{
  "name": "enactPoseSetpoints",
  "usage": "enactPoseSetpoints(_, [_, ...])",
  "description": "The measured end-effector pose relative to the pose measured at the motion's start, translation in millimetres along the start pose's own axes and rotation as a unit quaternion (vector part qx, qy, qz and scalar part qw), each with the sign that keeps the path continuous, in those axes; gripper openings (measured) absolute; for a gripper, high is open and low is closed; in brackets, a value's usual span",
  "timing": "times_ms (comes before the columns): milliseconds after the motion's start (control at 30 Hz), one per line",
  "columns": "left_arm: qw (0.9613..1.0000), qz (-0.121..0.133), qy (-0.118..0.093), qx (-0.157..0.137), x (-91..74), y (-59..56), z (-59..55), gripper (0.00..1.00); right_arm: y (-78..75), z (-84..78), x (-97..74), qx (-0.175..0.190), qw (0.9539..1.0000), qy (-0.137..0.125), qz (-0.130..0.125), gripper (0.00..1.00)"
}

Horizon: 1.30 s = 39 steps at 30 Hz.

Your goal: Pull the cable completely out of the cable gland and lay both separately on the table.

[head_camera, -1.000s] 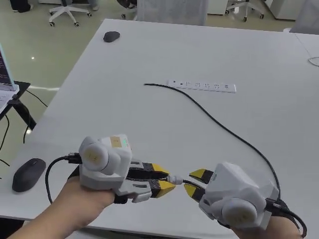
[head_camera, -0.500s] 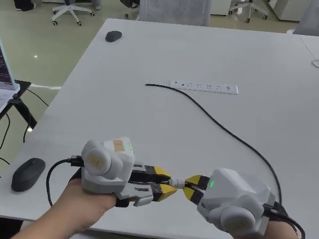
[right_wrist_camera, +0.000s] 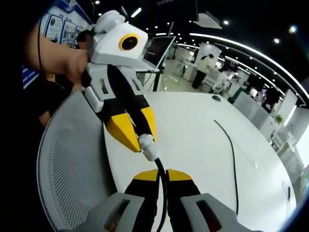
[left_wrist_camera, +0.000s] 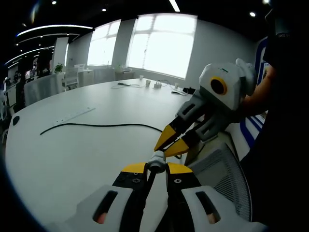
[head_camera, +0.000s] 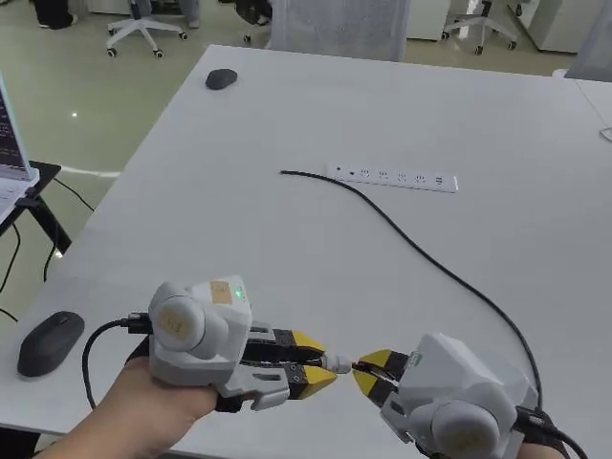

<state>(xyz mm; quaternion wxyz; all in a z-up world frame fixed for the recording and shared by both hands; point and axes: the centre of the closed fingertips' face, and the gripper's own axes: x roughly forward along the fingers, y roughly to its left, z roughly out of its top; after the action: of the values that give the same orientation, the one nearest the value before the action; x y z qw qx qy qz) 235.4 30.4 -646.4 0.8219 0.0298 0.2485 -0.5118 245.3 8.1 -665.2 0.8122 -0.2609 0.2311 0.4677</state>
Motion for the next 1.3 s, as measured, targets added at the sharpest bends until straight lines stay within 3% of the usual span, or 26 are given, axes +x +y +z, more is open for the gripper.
enactPoseSetpoints(333, [1.0000, 0.001, -0.001, -0.002, -0.8, 2.4, 2.6, 0.15, -12.3, -17.0, 0.3, 0.064, 0.9978, 0.010, -0.014, 0.00])
enactPoseSetpoints(567, [1.0000, 0.001, 0.001, 0.001, -1.8, 4.7, 4.4, 0.15, -19.9, -29.9, 4.4, 0.133, 0.9907, 0.017, -0.024, 0.00])
enactPoseSetpoints(733, [1.0000, 0.003, -0.002, 0.001, -3.4, 5.7, 6.3, 0.15, -25.9, -39.7, 5.4, 0.160, 0.9864, 0.023, -0.030, 0.00])
enactPoseSetpoints(833, [1.0000, 0.003, -0.002, 0.000, -2.8, 6.0, 6.3, 0.15, -27.7, -47.2, 6.7, 0.201, 0.9787, 0.026, -0.030, 0.00])
enactPoseSetpoints(900, [1.0000, 0.003, -0.003, 0.002, -1.7, 5.9, 7.0, 0.15, -29.8, -50.0, 8.3, 0.207, 0.9775, 0.025, -0.030, 0.00])
enactPoseSetpoints(1000, [1.0000, 0.002, -0.005, 0.001, -0.4, 5.7, 7.5, 0.15, -30.9, -58.6, 10.5, 0.236, 0.9707, 0.035, -0.031, 0.00])
enactPoseSetpoints(1067, [1.0000, 0.000, -0.004, 0.003, 0.6, 5.0, 7.3, 0.15, -32.9, -63.7, 10.9, 0.271, 0.9613, 0.038, -0.033, 0.00])
enactPoseSetpoints(1167, [1.0000, -0.001, -0.005, 0.002, 1.2, 5.4, 8.8, 0.15, -31.5, -67.2, 12.2, 0.292, 0.9551, 0.042, -0.029, 0.00])
enactPoseSetpoints(1267, [1.0000, -0.001, -0.003, 0.003, 2.8, 5.6, 8.4, 0.15, -27.2, -71.0, 16.5, 0.321, 0.9457, 0.044, -0.019, 0.00])
enactPoseSetpoints(1300, [1.0000, -0.001, -0.003, 0.003, 3.0, 5.7, 8.2, 0.15, -24.4, -72.1, 18.6, 0.350, 0.9358, 0.043, -0.012, 0.00])
